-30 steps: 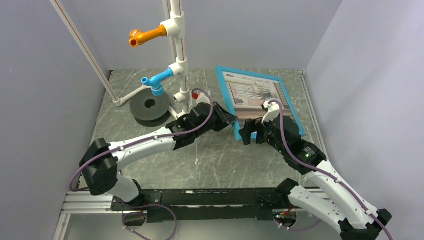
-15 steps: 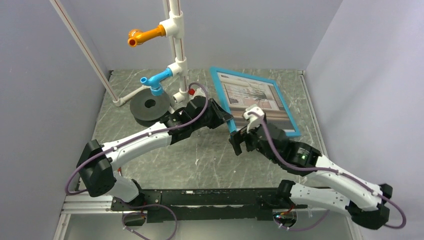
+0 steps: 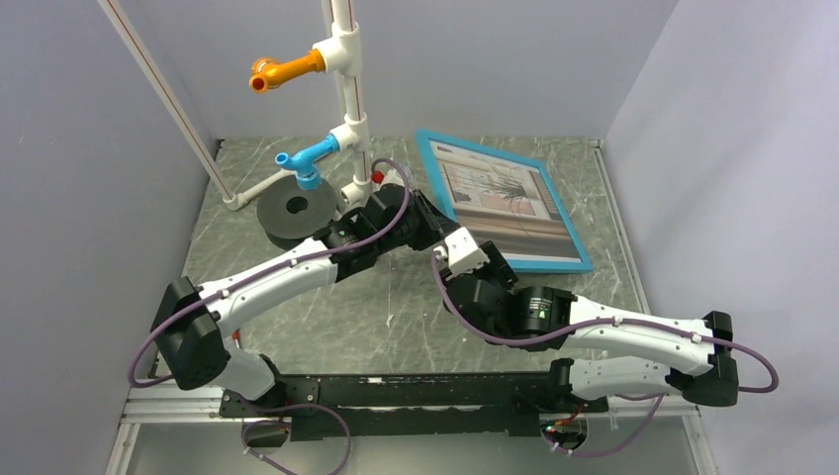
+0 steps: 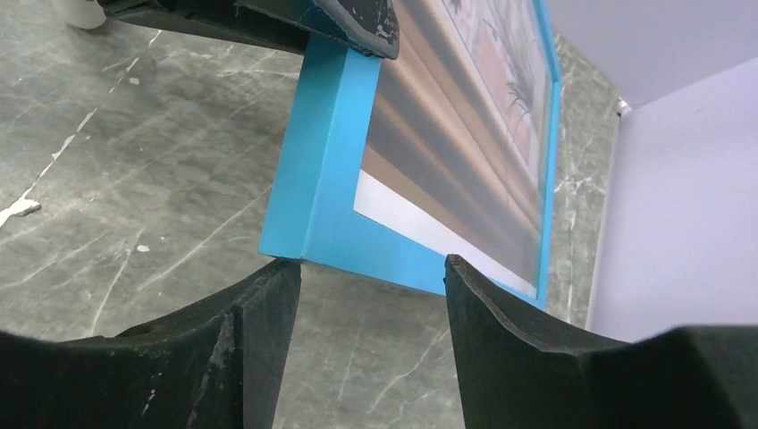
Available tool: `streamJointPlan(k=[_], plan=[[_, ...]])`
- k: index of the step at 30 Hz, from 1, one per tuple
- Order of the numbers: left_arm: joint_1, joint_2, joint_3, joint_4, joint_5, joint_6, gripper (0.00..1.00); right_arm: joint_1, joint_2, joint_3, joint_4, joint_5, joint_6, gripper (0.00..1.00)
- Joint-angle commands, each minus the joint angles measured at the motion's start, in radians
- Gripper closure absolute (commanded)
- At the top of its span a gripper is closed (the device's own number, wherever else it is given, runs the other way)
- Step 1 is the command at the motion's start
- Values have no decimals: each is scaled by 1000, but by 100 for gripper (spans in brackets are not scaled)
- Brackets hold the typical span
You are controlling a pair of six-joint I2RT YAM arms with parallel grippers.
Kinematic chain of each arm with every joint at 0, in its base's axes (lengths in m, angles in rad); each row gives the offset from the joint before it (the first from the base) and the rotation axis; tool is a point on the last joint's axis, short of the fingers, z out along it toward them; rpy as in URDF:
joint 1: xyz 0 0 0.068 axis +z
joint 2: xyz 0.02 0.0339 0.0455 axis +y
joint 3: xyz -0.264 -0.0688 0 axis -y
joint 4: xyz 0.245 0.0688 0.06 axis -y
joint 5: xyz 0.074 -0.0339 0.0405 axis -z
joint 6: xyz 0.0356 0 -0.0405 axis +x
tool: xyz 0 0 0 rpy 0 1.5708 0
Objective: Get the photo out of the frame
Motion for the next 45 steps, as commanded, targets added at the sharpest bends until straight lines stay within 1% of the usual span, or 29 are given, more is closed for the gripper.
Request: streamJointPlan(k=[1, 3, 5, 7, 11, 12, 16, 21, 22, 23, 26, 27, 29, 31, 33, 34, 37, 38, 39, 41, 45], plan=[[19, -48, 49, 60, -9, 49, 100, 5, -21, 13, 112, 118, -86, 39], [19, -45, 43, 75, 3, 41, 100, 3, -30, -4, 166, 98, -127, 39], [19, -41, 40, 87, 11, 37, 100, -1, -39, -23, 225, 85, -163, 35], [19, -40, 40, 90, 16, 35, 100, -12, -42, -31, 262, 59, -169, 33], [19, -36, 39, 104, 27, 31, 100, -55, -39, -61, 349, 14, -194, 33], [19, -34, 40, 104, 29, 31, 100, -70, -31, -65, 354, 5, -193, 34], [18, -33, 33, 117, 40, 25, 100, -124, -6, -81, 391, -9, -195, 45], [19, -31, 21, 136, 52, 19, 100, -163, 0, -84, 415, -26, -195, 63], [19, -33, 17, 142, 54, 19, 100, -164, -6, -84, 415, -29, -195, 68], [19, -33, 12, 147, 56, 22, 100, -164, -15, -86, 419, -29, -195, 76], [18, -36, -1, 156, 62, 29, 100, -165, -45, -99, 425, -31, -195, 100], [18, -39, -10, 185, 62, 33, 99, -166, -57, -103, 427, -29, -195, 100], [17, -45, -34, 231, 75, 37, 86, -166, -77, -110, 427, -23, -195, 100], [17, -48, -55, 282, 95, 46, 68, -164, -98, -115, 428, -16, -195, 100], [14, -54, -69, 309, 104, 58, 55, -166, -122, -118, 426, -13, -194, 100], [12, -59, -77, 323, 109, 65, 51, -165, -136, -122, 430, -17, -195, 100], [0, -85, -102, 364, 111, 91, 38, -166, -179, -134, 445, -25, -195, 100], [-7, -99, -110, 373, 108, 103, 36, -166, -191, -138, 449, -24, -195, 100], [-14, -115, -118, 380, 105, 115, 30, -166, -200, -138, 451, -25, -195, 100], [-30, -152, -138, 391, 100, 140, 23, -166, -212, -137, 451, -27, -195, 100], [-67, -250, -193, 403, 97, 186, 15, -166, -229, -132, 455, -42, -195, 100]])
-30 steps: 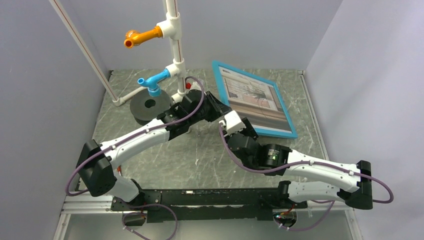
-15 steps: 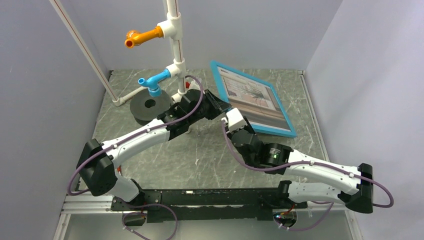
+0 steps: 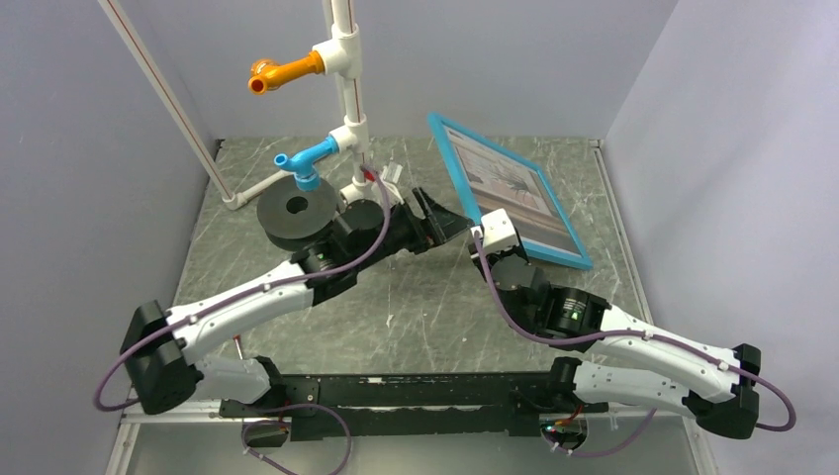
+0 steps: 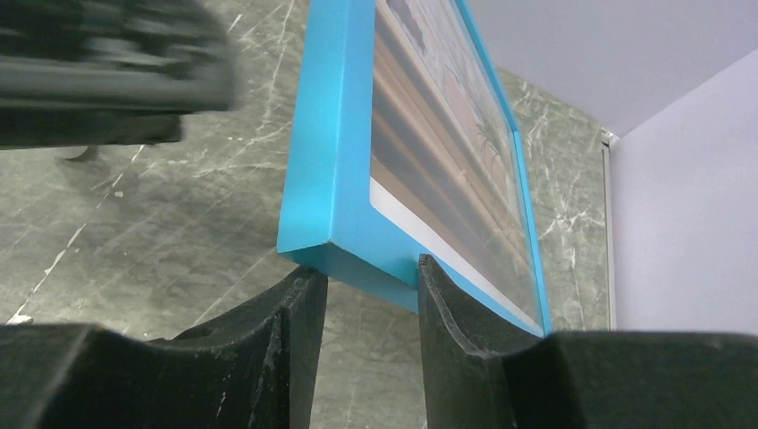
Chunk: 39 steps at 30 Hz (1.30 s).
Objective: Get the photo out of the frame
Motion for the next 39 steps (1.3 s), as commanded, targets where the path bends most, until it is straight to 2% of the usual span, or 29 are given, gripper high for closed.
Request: streamJointPlan(k=[1, 7, 11, 16, 21, 25, 28, 35, 39], plan=[[-41, -138, -48, 76, 19, 91, 14, -5, -36, 15, 88, 16, 45, 100], [-68, -393, -249, 136, 100, 131, 15, -8, -34, 77, 78, -34, 48, 100], [-69, -591, -391, 78, 112, 155, 13, -8, -29, 107, 91, -74, 66, 100], [-89, -783, -473, -89, 90, 201, 16, -13, 31, 167, 133, -136, 109, 100], [-91, -961, -480, -341, -39, 242, 16, -33, 165, 294, 166, -199, 172, 100], [-92, -1015, -380, -634, -190, 300, 15, -63, 279, 444, 180, -259, 204, 100], [-92, -1018, -336, -748, -238, 306, 15, -71, 346, 529, 197, -274, 198, 100], [-91, -1062, -389, -688, -229, 296, 15, -93, 445, 645, 179, -275, 169, 100], [-91, -1028, -382, -653, -204, 302, 14, -114, 435, 569, 114, -245, 180, 100]])
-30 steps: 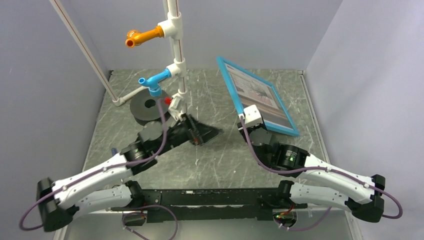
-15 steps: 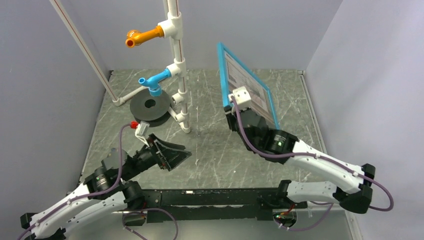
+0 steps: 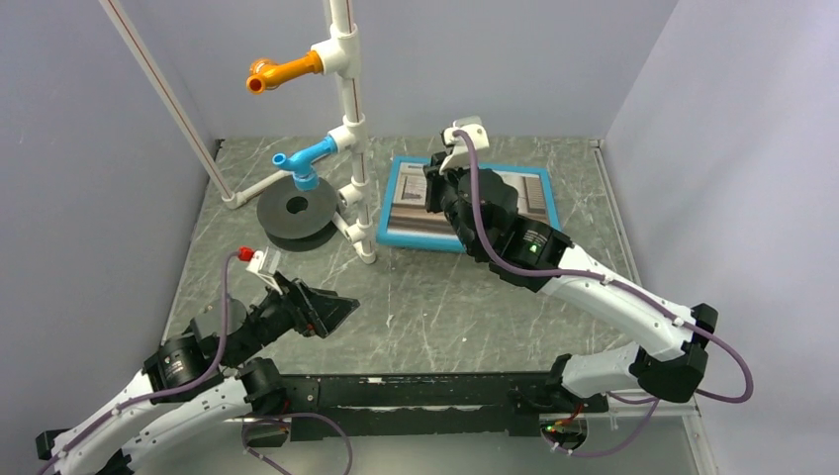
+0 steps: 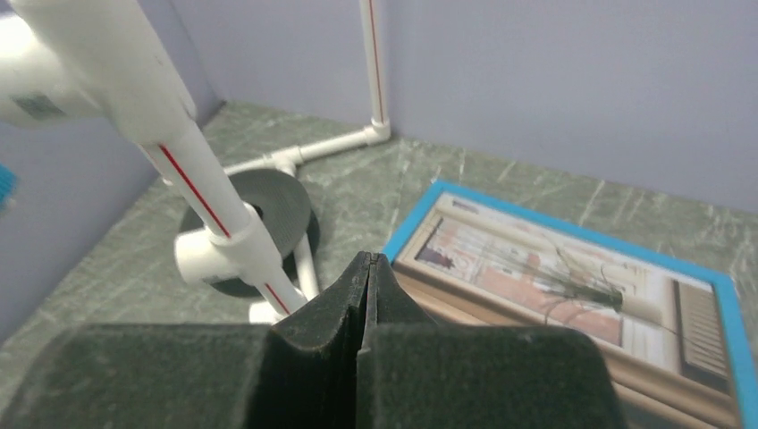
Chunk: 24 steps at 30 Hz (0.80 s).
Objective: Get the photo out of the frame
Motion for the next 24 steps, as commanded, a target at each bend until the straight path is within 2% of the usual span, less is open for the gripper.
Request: streamJointPlan(k=[1, 4, 7, 8, 9, 10, 11, 14, 19, 20, 22, 24], plan=[[-4, 38, 8, 46, 10, 29, 14, -39, -17, -99, -54, 7, 33, 100], [-4, 89, 27, 49, 19, 41, 14, -128, -54, -227, -110, -151, 63, 98], [-4, 129, 31, 56, 19, 43, 13, -141, -77, -373, -84, -230, -47, 65], [-4, 136, 24, 61, 15, 41, 13, -141, -75, -418, -54, -244, -77, 44], [-4, 138, 17, 64, 7, 37, 12, -141, -62, -456, -36, -266, -117, 29], [-4, 136, 10, 69, -3, 31, 11, -141, -38, -474, -41, -300, -148, 20], [-4, 130, 2, 73, -14, 26, 11, -130, -4, -480, -52, -320, -170, 16], [-4, 103, -25, 76, -50, 8, 8, -86, 101, -503, -31, -314, -243, 10], [-4, 80, -62, 45, -73, -20, 4, -92, 129, -658, 175, -607, -452, 10], [-4, 80, -73, 44, -72, -27, 4, -102, 131, -697, 242, -654, -490, 12], [-5, 84, -97, 70, -64, -40, 3, -129, 144, -724, 313, -703, -547, 22], [-4, 94, -118, 109, -42, -46, 3, -185, 172, -700, 334, -760, -521, 26]])
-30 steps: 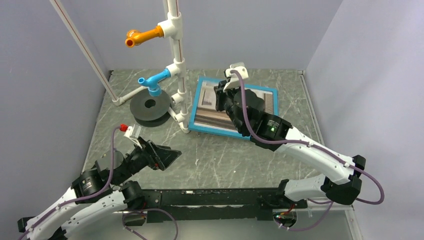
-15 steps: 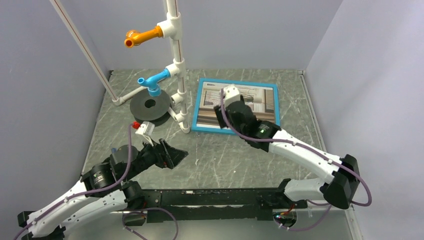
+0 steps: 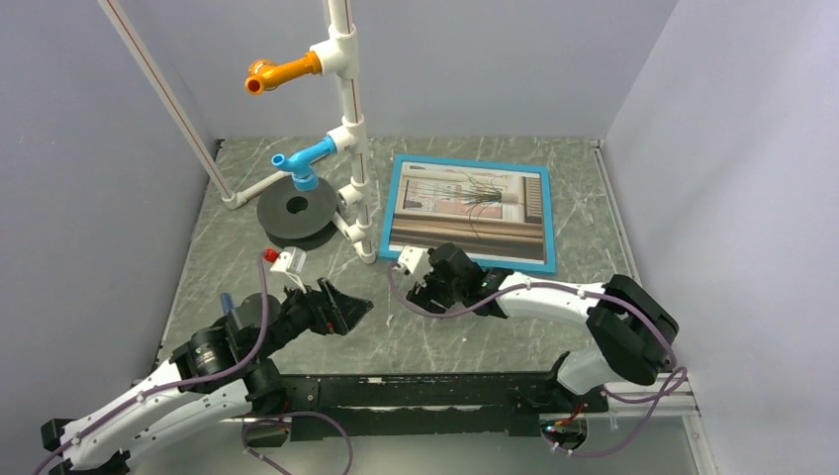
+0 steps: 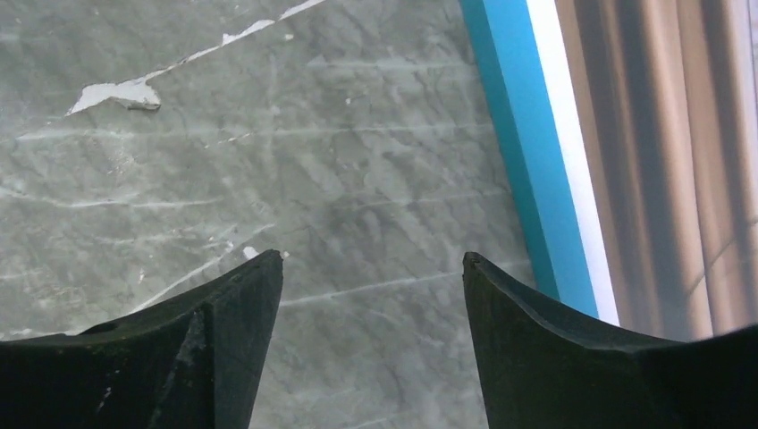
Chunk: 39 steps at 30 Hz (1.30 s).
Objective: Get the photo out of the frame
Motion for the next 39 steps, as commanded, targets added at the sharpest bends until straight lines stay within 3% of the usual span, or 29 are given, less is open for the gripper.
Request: streamJointPlan(k=[1, 11, 21, 25, 32, 34, 37, 39], plan=[[-4, 16, -45, 91, 15, -33, 3, -106, 41, 47, 208, -239, -87, 26], [-4, 166, -41, 191, 82, -23, 3, -254, 217, 159, 166, -326, -141, 27], [-4, 204, -63, 260, 116, -54, 3, -266, 315, 252, 53, -216, -219, 40], [-3, 201, -49, 260, 112, -57, 3, -265, 342, 255, 25, -137, -251, 41], [-3, 196, -31, 262, 117, -58, 3, -248, 402, 246, -34, -51, -305, 52], [-3, 202, -24, 260, 117, -59, 3, -244, 404, 244, -36, -53, -310, 60], [-3, 216, -15, 272, 121, -65, 3, -234, 374, 228, -28, -62, -316, 86], [-3, 235, -10, 282, 126, -72, 3, -223, 320, 191, 12, -43, -312, 96]])
